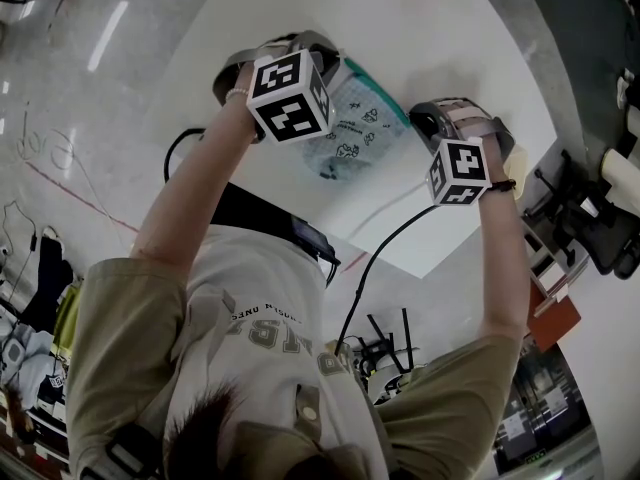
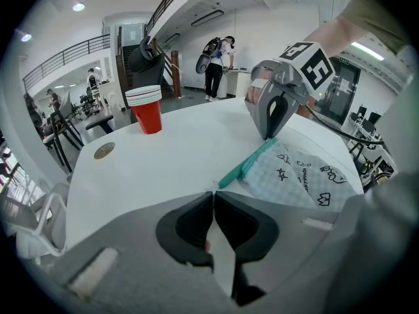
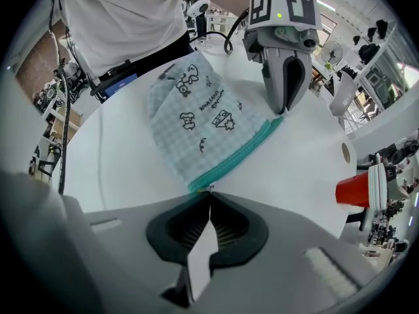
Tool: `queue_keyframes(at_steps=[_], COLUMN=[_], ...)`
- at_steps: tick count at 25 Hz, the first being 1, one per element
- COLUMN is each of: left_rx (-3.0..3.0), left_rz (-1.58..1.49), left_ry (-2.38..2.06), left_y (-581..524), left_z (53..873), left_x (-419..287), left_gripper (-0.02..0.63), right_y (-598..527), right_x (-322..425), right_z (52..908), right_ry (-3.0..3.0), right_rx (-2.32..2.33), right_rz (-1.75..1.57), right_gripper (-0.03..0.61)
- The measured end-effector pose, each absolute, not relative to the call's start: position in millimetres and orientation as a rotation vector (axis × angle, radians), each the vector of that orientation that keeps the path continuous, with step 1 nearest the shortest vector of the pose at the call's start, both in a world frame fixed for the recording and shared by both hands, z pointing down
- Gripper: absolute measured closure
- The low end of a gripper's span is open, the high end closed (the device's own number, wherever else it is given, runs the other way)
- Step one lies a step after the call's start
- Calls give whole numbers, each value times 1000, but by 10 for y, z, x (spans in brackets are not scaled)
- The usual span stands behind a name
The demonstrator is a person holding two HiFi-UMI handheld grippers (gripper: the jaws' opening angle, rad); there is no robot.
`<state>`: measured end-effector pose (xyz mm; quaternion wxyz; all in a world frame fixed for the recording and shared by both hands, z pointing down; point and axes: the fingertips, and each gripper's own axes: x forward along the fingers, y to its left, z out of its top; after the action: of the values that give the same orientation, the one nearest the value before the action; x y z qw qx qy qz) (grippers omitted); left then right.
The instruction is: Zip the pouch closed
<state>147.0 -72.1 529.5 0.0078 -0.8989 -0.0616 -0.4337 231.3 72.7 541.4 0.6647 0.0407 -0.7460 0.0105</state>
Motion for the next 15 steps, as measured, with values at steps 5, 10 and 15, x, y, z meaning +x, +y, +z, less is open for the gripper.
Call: queue_keyframes(at_steps=[5, 10, 15], left_rx=[-2821, -2830, -2809], left_rz=[-1352, -1351, -1359], left_ry=[-185, -188, -198], left_y=[-721, -724, -741], left_z=[5314, 5306, 5298], left_x=[1482, 1478, 1488], left_gripper=[589, 589, 589], right_y=[781, 779, 766], right_x=[2347, 2338, 2332], right_z=[5433, 5431, 5445], right_ry=[-1686, -1683, -1659], right_rx=[118, 138, 166], right_rz=[51, 73, 112], right_gripper=[572, 572, 572])
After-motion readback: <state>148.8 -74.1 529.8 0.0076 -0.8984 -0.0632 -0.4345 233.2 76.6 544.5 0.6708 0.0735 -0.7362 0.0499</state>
